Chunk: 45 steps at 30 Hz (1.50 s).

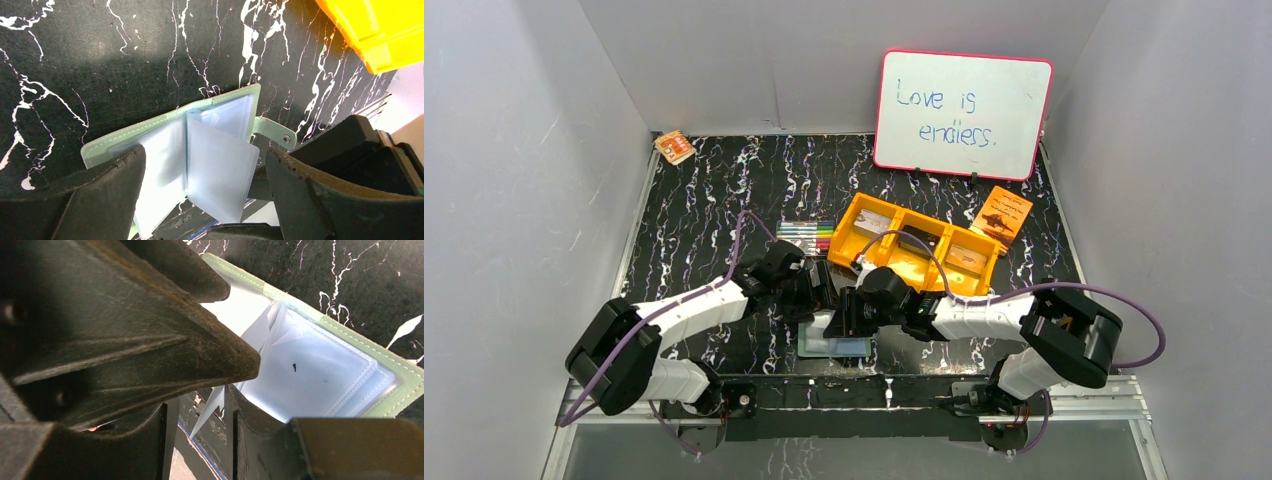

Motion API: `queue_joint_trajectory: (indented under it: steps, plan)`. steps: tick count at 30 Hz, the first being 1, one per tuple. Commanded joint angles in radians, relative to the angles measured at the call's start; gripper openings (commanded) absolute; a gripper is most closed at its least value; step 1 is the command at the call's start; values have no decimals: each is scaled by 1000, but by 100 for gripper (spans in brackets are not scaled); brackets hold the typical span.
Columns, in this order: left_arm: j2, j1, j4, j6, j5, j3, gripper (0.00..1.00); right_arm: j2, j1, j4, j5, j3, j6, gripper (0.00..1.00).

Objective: Put the credit cards into the card holder
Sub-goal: Open the card holder at the center of the board.

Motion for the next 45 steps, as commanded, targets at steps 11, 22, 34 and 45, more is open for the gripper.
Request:
queue_joint_trajectory:
  steps: [11,22,34,45]
  plan:
    - [18,1,19,18,27,6,70,-52,-3,35,11,-9,1,44]
    - [53,0,38,25,26,-11,48,-85,-4,24,21,-27,5,44]
    - [57,0,44,24,26,-17,35,-87,-3,-63,64,6,-3,48]
    - [60,1,42,26,27,-17,34,-58,-3,-34,34,47,-8,61]
